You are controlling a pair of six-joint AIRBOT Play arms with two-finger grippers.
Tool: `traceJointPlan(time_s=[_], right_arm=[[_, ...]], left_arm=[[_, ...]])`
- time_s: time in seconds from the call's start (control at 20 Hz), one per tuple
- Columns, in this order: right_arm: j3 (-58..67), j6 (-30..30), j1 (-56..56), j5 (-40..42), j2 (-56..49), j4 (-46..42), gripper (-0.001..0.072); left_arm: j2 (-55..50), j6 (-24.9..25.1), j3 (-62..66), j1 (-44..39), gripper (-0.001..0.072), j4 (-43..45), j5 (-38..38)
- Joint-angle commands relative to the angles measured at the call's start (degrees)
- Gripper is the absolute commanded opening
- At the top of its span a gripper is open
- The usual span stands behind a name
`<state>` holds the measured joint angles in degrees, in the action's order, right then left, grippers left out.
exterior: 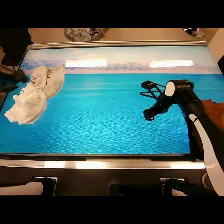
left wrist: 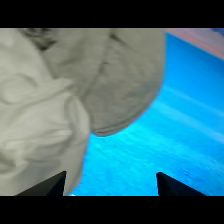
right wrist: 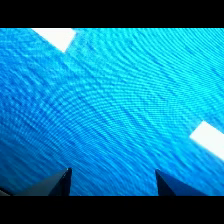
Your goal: Fold the shirts.
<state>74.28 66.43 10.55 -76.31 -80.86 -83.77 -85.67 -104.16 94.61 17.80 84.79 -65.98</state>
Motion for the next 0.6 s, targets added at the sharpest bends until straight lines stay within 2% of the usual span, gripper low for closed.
traceJointPlan(time_s=[0.0,0.05,0.1,0.25,0.35,0.45,0.55], right_arm=[[-0.02,0.02,0.07,0.68,-0.04,0.33,0.0629],[-0.02,0.0,0.07,1.25,-0.04,0.63,0.0629],[-0.02,0.0,0.07,1.51,-0.04,0.83,0.0629],[-0.02,-0.26,0.07,1.53,-0.04,0.79,0.0628],[-0.02,-0.24,0.07,1.62,-0.04,0.79,0.0628],[-0.02,-0.2,0.07,1.97,-0.04,0.81,0.0628],[-0.02,-0.17,0.07,2.27,-0.04,0.83,0.0628]], left_arm=[[-8.26,-2.54,5.4,16.24,0.072,-12.02,-12.15],[-9.73,-1.42,4.94,18.12,0.072,-13.03,-12.44],[-10.91,1.7,4.72,18.95,0.072,-12.76,-11.78],[-12.02,14.58,4.59,16.96,0.072,-9.97,-3.78],[-12.24,22.16,4.57,13.31,0.072,-3.26,0.96],[-13.84,27.56,4.57,9.53,0.072,2.38,1.29],[-16.83,29.83,4.57,6.03,0.072,3.5,-0.07]])
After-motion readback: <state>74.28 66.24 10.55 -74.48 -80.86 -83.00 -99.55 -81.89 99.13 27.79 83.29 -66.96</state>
